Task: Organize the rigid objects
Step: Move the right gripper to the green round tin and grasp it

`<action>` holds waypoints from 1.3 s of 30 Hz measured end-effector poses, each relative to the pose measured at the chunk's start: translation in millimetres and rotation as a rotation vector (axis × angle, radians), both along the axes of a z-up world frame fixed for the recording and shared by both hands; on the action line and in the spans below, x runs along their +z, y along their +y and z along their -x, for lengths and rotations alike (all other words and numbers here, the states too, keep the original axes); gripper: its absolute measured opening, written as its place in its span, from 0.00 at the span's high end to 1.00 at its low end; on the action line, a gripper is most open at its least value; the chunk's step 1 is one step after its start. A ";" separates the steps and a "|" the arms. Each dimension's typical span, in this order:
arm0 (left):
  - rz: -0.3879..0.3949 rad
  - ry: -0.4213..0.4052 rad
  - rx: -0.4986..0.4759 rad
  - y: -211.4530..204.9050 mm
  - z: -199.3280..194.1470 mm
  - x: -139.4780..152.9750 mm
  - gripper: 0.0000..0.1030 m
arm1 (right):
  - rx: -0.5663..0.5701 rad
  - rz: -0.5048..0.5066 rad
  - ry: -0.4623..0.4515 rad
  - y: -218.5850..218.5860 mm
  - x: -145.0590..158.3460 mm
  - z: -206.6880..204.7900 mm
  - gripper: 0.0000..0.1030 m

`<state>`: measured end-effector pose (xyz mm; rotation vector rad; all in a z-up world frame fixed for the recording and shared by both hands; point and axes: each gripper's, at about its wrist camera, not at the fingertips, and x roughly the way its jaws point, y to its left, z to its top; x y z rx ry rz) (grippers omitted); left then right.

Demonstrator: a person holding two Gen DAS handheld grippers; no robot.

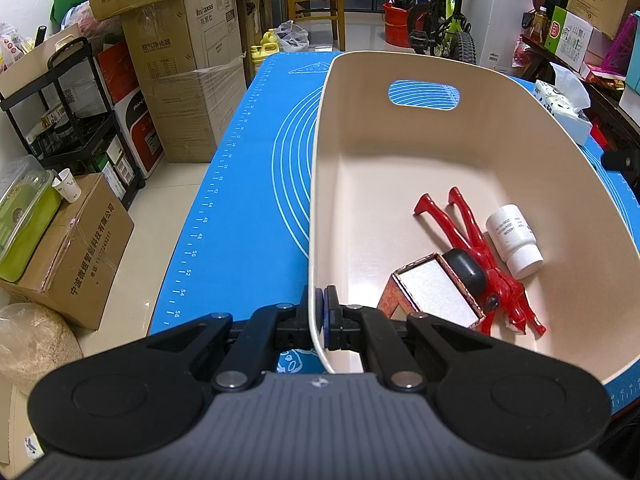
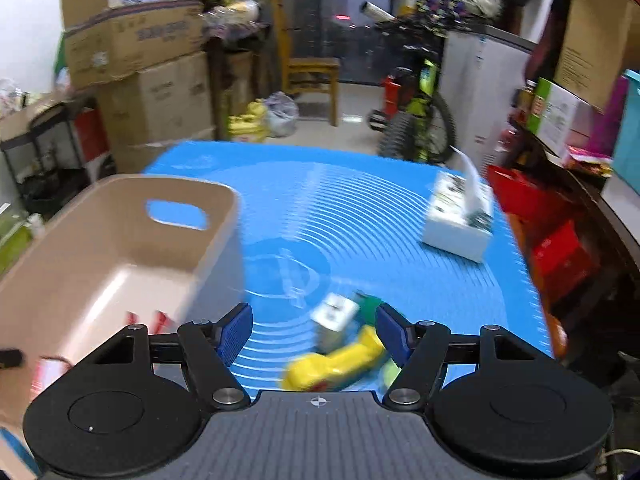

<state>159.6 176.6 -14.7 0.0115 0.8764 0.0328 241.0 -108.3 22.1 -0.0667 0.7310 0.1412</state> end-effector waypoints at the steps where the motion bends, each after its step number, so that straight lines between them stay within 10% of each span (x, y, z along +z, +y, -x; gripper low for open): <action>1: 0.000 0.000 0.000 0.8 -0.1 0.1 0.95 | -0.010 0.008 0.002 -6.5 -6.0 -1.8 0.28; 20: -0.001 0.001 0.000 0.5 -0.3 0.4 0.95 | -0.158 0.022 0.088 -69.7 -108.8 -25.7 0.28; 26: -0.004 0.002 -0.001 3.1 -0.8 0.3 0.94 | -0.138 -0.012 0.058 -70.1 -110.0 -27.2 0.47; 39: -0.007 0.002 -0.003 3.4 -1.2 0.8 0.94 | -0.133 0.022 0.004 -60.9 -85.2 -16.2 0.47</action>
